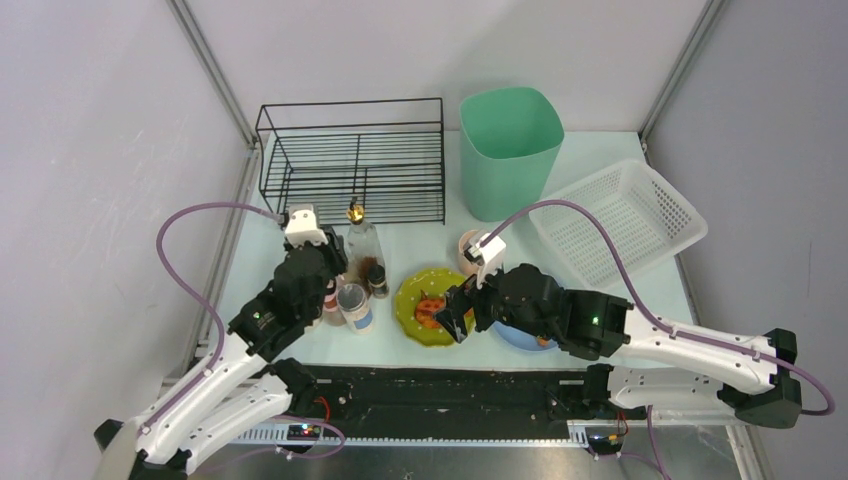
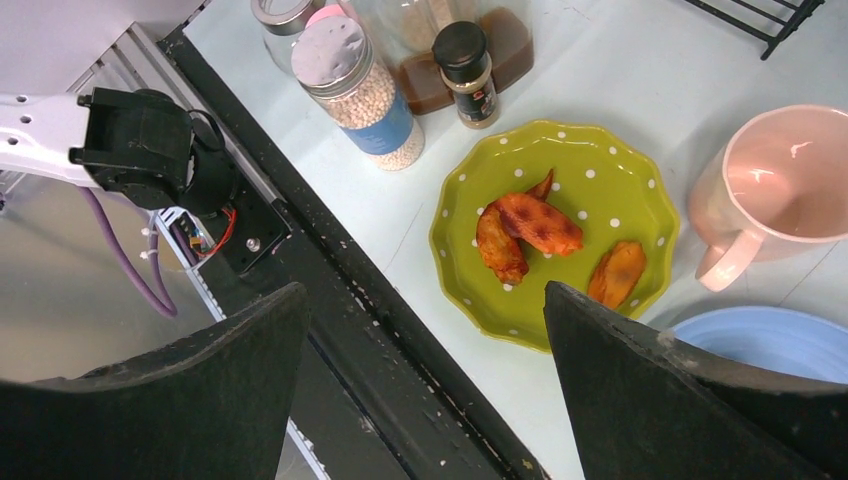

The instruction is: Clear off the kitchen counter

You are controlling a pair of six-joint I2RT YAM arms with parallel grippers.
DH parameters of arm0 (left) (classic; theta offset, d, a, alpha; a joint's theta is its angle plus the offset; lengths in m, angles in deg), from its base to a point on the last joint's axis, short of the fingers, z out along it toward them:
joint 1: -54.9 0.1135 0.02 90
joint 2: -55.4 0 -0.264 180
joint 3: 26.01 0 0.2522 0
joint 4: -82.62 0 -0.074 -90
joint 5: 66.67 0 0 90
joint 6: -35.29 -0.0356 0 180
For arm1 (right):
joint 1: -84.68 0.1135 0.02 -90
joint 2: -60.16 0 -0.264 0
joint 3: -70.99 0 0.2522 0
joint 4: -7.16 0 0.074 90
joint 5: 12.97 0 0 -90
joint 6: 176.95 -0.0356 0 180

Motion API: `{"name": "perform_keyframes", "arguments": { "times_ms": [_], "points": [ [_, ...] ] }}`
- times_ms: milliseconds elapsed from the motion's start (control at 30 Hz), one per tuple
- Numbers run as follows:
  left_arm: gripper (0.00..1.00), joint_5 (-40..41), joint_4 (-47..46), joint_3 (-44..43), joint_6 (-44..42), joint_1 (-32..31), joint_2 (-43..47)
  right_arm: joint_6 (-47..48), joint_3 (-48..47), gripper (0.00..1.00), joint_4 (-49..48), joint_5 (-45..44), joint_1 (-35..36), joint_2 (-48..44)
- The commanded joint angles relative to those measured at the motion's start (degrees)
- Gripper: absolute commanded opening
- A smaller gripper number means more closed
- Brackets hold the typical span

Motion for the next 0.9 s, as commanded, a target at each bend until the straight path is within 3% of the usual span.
{"name": "perform_keyframes", "arguments": {
  "times_ms": [0, 467, 867],
  "points": [
    [0.00, 2.1, -3.1, -4.9, -4.3, -0.4, 1.5, -0.9, 0.0, 0.91, -1.4, -0.5, 0.7, -1.3],
    [0.00, 2.3, 2.8, -21.2, -10.9, -0.4, 1.3, -1.3, 0.0, 0.90, -0.6, -1.7, 1.4, -2.9],
    [0.00, 11.0, 3.6, -36.9, -23.0, -0.3, -4.7, -0.6, 0.1, 0.89, -1.8, -0.4, 1.7, -4.0]
  ]
}}
